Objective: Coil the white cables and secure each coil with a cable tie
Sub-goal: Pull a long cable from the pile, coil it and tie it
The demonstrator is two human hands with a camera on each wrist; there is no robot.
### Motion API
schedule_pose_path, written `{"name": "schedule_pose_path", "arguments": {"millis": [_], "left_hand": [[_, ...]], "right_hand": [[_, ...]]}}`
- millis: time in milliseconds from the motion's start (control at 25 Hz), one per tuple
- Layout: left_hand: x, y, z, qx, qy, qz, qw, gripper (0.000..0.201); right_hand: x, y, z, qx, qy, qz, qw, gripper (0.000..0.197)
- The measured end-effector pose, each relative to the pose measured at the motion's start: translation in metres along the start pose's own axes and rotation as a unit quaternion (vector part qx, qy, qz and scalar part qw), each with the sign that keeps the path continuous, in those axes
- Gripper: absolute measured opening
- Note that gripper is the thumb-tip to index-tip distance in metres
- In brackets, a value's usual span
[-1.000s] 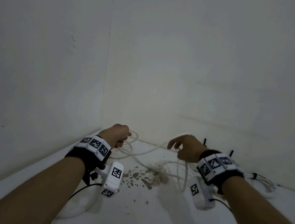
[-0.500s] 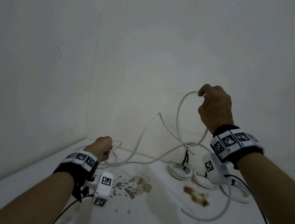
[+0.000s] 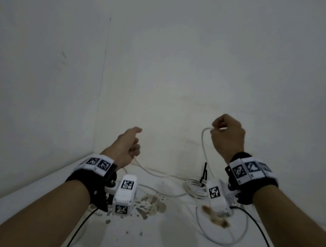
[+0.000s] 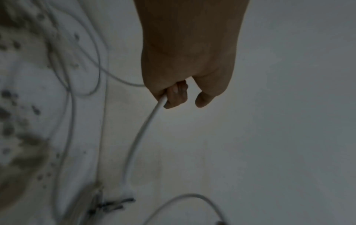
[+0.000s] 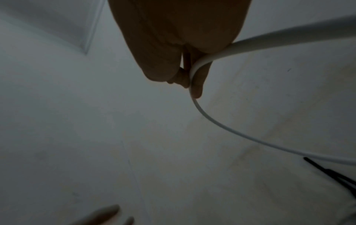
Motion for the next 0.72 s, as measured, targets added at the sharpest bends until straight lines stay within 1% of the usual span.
{"name": "schedule_pose_path", "arguments": {"millis": [40,80,120,160,200,240,280,320,400,480,520,560,600,640,680,720], "left_hand": [[-0.003,-0.002,0.013,0.024,-0.050,-0.022,0.998,0.023],[-0.005,-0.005,0.025,0.046,-0.085,-0.044,0.994,0.029],[-0.007,-0.008,0.036,0.061,-0.112,-0.060,0.990,0.031],[-0.009,-0.012,0.044,0.075,-0.133,-0.069,0.986,0.028],[-0.009,-0.018,0.053,0.088,-0.153,-0.076,0.981,0.021],[-0.008,-0.023,0.060,0.101,-0.164,-0.078,0.978,0.012],[-0.006,-0.028,0.066,0.119,-0.161,-0.081,0.976,0.006],[-0.002,-0.033,0.068,0.138,-0.137,-0.088,0.977,0.009],[0.004,-0.036,0.064,0.161,-0.033,-0.098,0.982,0.022],[0.006,-0.035,0.052,0.180,0.078,-0.100,0.975,0.035],[0.006,-0.035,0.043,0.182,0.137,-0.098,0.969,0.040],[0.007,-0.033,0.033,0.176,0.215,-0.088,0.957,0.040],[0.009,-0.030,0.020,0.161,0.320,-0.071,0.931,0.036],[0.013,-0.026,0.006,0.144,0.446,-0.055,0.882,0.035],[0.021,-0.021,-0.006,0.143,0.543,-0.045,0.826,0.040],[0.032,-0.017,-0.015,0.158,0.578,-0.046,0.799,0.045]], "right_hand": [[-0.002,-0.008,0.015,0.057,-0.036,-0.021,0.998,0.025],[0.000,-0.019,0.028,0.131,-0.065,-0.051,0.988,0.026],[0.004,-0.033,0.041,0.215,-0.074,-0.081,0.970,0.030],[0.011,-0.050,0.050,0.306,-0.053,-0.096,0.946,0.038],[0.022,-0.068,0.057,0.391,0.001,-0.088,0.916,0.046],[0.034,-0.084,0.061,0.451,0.059,-0.069,0.888,0.047],[0.046,-0.094,0.064,0.480,0.109,-0.050,0.869,0.042],[0.054,-0.099,0.066,0.482,0.139,-0.041,0.864,0.034],[0.064,-0.099,0.065,0.440,0.191,-0.034,0.877,0.023],[0.064,-0.088,0.058,0.375,0.258,-0.009,0.890,0.022],[0.061,-0.080,0.053,0.339,0.297,0.011,0.893,0.023],[0.058,-0.071,0.045,0.299,0.330,0.027,0.895,0.024],[0.053,-0.062,0.037,0.260,0.356,0.040,0.897,0.025],[0.050,-0.055,0.030,0.227,0.375,0.045,0.898,0.026],[0.048,-0.049,0.024,0.203,0.386,0.044,0.899,0.026],[0.048,-0.044,0.019,0.188,0.386,0.037,0.902,0.026]]}}
Point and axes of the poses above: each hand's wrist, its own y-axis towards the middle knuckle, its own z-axis out of the palm, x = y × z, the point moved 7 cm from there along y, towards the middle knuckle, and after that the axes turned 15 degrees about -y, right-handed, at the moved point
